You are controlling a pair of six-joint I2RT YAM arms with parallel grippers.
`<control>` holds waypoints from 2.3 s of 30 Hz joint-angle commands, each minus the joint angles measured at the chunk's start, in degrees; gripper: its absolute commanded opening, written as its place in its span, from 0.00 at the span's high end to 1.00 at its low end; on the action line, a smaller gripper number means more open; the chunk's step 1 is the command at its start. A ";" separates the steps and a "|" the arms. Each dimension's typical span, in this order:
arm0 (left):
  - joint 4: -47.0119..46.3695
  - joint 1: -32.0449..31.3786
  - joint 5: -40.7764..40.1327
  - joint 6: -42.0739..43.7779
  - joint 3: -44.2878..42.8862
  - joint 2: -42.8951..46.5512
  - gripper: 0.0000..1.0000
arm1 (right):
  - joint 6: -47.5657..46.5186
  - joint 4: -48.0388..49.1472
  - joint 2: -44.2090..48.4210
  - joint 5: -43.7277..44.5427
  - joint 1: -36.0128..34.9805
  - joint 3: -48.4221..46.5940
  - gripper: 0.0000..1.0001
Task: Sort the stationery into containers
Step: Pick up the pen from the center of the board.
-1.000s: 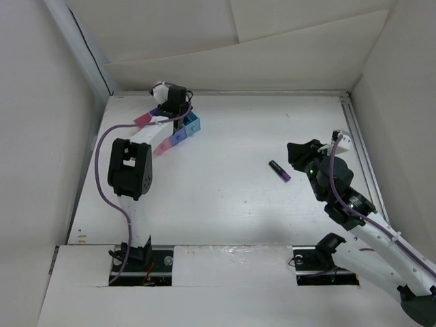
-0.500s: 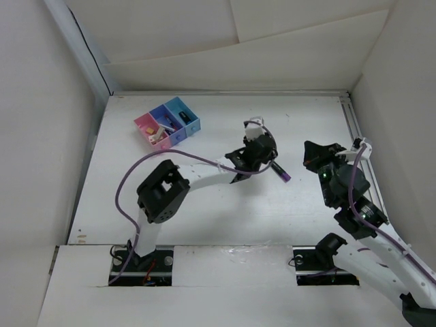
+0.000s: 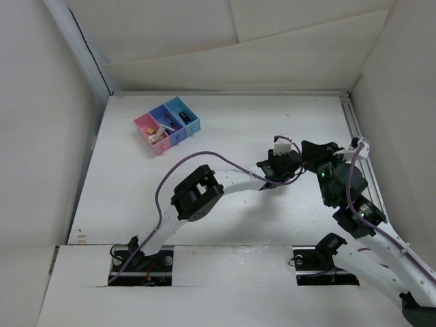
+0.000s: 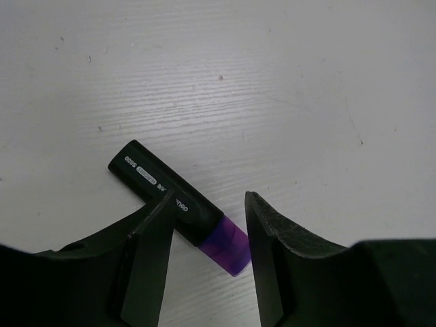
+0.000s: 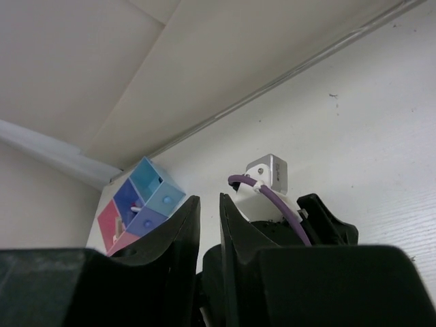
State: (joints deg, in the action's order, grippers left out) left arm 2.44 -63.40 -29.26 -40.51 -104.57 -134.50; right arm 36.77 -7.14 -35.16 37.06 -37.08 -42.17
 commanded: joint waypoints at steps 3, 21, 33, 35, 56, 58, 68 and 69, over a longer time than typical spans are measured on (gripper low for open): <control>2.66 0.73 -2.91 0.52 -4.06 -0.50 0.58 | 0.14 1.77 0.18 -0.94 0.43 -0.28 0.75; 5.75 0.73 -4.41 -0.01 -2.05 -3.50 0.54 | 0.14 1.77 0.70 -1.64 0.43 -0.28 0.69; -4.90 0.73 1.21 3.07 15.10 6.62 0.52 | -1.09 1.77 -2.28 -4.09 0.43 -1.41 0.68; -5.95 0.73 2.53 3.07 15.63 7.14 0.49 | -1.61 1.77 -2.90 -4.10 0.43 -1.42 0.68; -20.63 0.73 12.46 13.43 23.90 9.70 0.36 | -2.76 2.39 -5.54 -6.12 0.43 -2.48 0.60; -20.63 0.73 14.30 16.25 23.36 9.08 0.36 | -2.76 2.39 -6.06 -7.25 0.43 -2.48 0.57; -14.93 0.73 13.18 22.93 18.10 5.13 0.56 | -2.76 2.39 -5.54 -6.57 0.43 -2.48 0.54; -14.05 0.73 12.65 23.54 18.09 5.12 0.65 | -2.76 2.39 -5.54 -6.56 0.43 -2.48 0.54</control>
State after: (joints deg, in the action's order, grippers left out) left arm -16.80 -62.54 -16.19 -19.86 -85.14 -127.81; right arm 34.68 -7.05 -41.67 30.33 -37.08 -42.28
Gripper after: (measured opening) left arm 0.383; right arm 0.460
